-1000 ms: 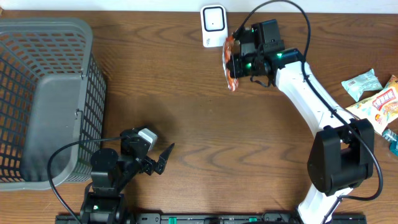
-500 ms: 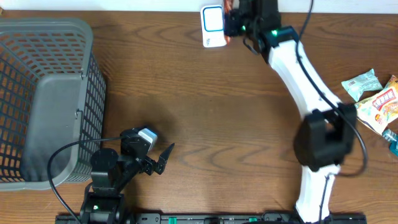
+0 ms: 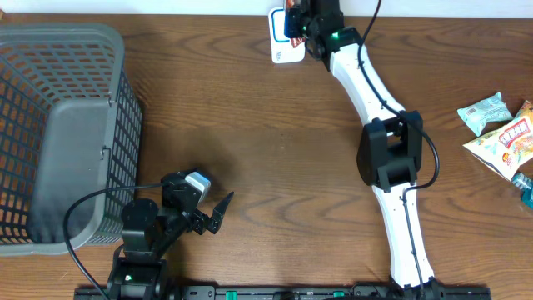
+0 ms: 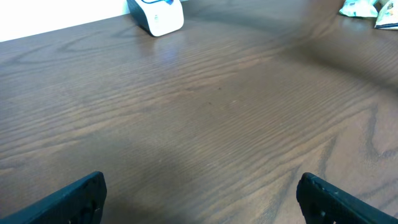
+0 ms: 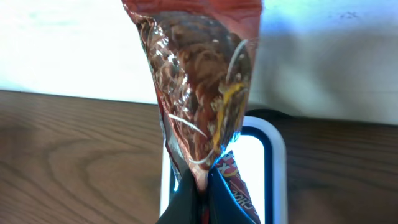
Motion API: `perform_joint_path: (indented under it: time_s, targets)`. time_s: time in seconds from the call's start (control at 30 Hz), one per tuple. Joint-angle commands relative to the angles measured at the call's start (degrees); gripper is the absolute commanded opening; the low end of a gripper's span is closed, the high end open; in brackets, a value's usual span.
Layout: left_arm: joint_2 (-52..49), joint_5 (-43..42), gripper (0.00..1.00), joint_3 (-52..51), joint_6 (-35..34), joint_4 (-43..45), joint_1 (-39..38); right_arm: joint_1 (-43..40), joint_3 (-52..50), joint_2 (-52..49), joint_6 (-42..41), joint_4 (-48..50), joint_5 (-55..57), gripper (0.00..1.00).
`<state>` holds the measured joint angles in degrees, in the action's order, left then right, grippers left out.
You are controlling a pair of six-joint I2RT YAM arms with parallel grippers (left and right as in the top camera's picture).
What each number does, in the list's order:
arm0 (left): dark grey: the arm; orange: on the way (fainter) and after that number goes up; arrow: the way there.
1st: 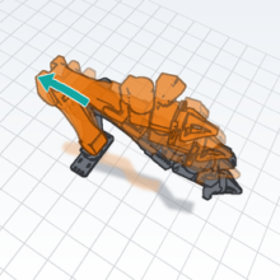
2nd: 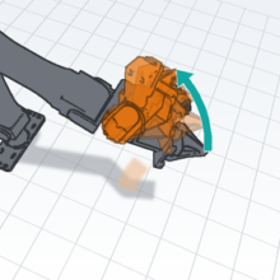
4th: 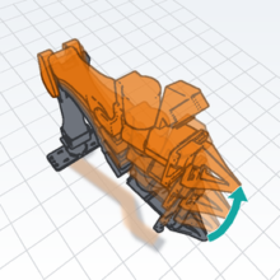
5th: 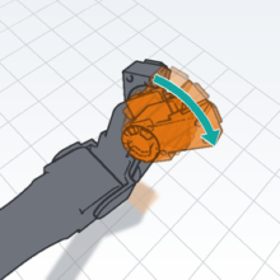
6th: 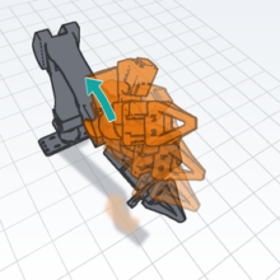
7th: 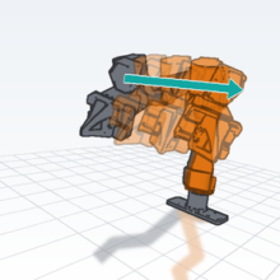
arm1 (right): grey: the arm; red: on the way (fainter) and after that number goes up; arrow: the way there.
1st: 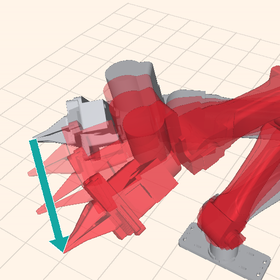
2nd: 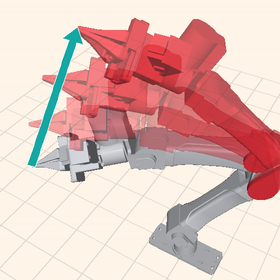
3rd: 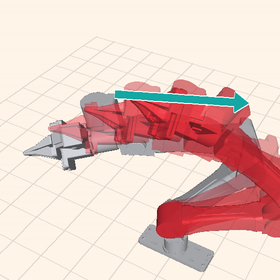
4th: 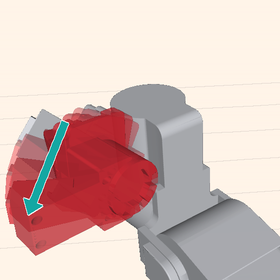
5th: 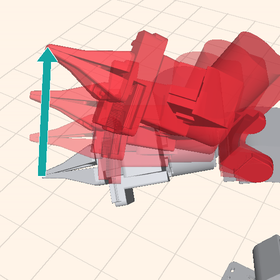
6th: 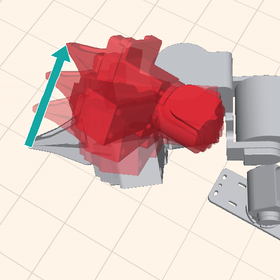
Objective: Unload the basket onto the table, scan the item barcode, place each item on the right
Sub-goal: 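Carry the chocolate bar up to the scanner with the right gripper, then carry the chocolate bar to the far right and release it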
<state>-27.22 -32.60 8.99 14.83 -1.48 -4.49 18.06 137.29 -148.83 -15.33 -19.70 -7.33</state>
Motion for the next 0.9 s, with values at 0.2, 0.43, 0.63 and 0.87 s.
perform_joint_path:
  time_s: [0.2, 0.43, 0.63, 0.87]
  targets:
    - [0.24, 0.26, 0.98, -0.15, -0.50, 0.17, 0.20, 2.01, 4.20, 0.02, -0.96, -1.73, 3.37, 0.01]
    - [0.24, 0.26, 0.98, -0.15, -0.50, 0.17, 0.20, -0.90, 16.00, 0.44, -0.28, -24.15, 10.40, 0.01]
    - [0.24, 0.26, 0.98, -0.15, -0.50, 0.17, 0.20, -6.16, 24.24, 0.44, -3.56, -46.47, 20.96, 0.01]
    - [0.24, 0.26, 0.98, -0.15, -0.50, 0.17, 0.20, -17.57, 19.21, 0.31, -6.27, -57.48, 29.75, 0.01]
